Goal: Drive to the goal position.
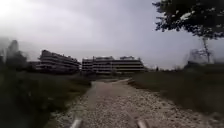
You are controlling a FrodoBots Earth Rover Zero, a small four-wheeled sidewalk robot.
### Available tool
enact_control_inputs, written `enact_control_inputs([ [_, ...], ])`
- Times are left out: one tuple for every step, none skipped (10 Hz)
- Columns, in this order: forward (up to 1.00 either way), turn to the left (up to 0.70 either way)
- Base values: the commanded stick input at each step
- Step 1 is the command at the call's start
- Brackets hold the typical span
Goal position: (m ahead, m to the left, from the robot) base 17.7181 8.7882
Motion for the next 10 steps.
enact_control_inputs([
  [0.7, 0.0],
  [0.7, 0.0],
  [0.7, 0.0],
  [0.7, 0.0],
  [0.7, 0.0],
  [0.7, 0.0],
  [0.7, 0.0],
  [0.7, 0.0],
  [0.7, 0.0],
  [0.7, 0.0],
])
